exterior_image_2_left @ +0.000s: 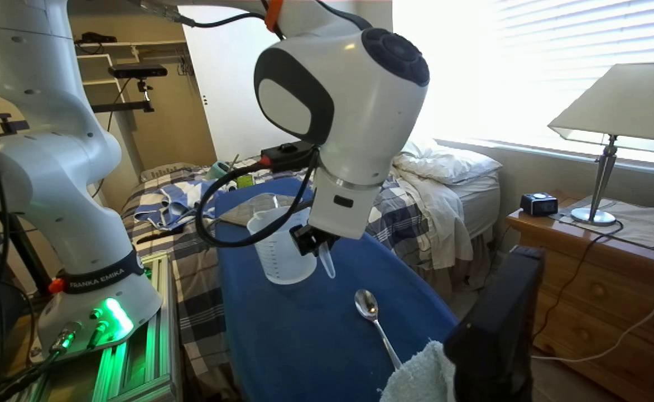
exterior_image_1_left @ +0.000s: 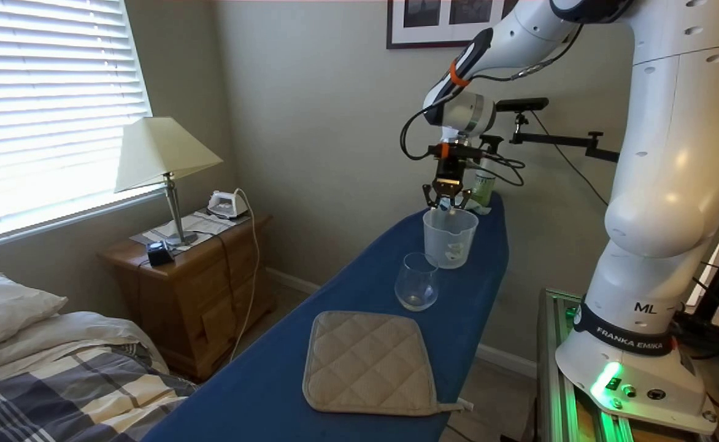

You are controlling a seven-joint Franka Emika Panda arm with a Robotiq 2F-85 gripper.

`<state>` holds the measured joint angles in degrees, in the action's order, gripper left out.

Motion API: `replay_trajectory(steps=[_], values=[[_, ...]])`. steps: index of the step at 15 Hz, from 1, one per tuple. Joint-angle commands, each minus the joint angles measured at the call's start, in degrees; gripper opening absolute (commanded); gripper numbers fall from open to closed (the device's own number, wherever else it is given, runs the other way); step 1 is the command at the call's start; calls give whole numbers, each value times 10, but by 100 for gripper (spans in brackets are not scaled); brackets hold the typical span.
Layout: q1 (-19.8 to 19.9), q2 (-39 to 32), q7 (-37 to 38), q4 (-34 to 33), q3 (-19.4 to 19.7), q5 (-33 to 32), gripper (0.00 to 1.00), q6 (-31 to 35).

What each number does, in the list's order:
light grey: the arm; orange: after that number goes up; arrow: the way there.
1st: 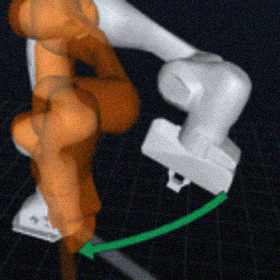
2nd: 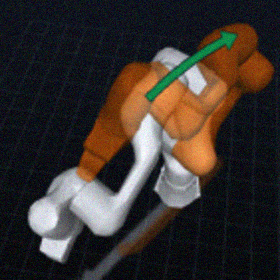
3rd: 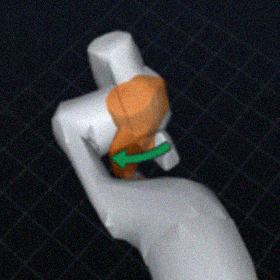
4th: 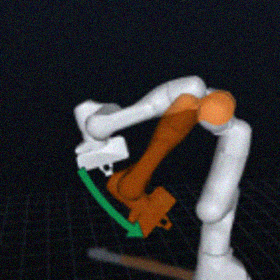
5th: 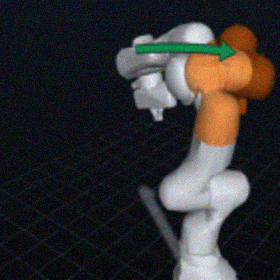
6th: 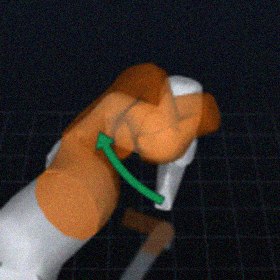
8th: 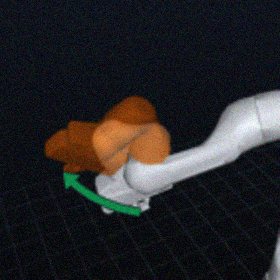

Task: Pour the contents from the jar into the cup

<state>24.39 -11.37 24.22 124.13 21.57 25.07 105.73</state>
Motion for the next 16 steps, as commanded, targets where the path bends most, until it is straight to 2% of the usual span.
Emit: replay_trajectory(steps=[1, 8, 16], values=[[3, -3, -7, -11, 6, 41, 9, -10], [-2, 10, 4, -12, 5, 60, 9, -24], [-44, 69, 44, -6, -13, 26, 9, -14]])
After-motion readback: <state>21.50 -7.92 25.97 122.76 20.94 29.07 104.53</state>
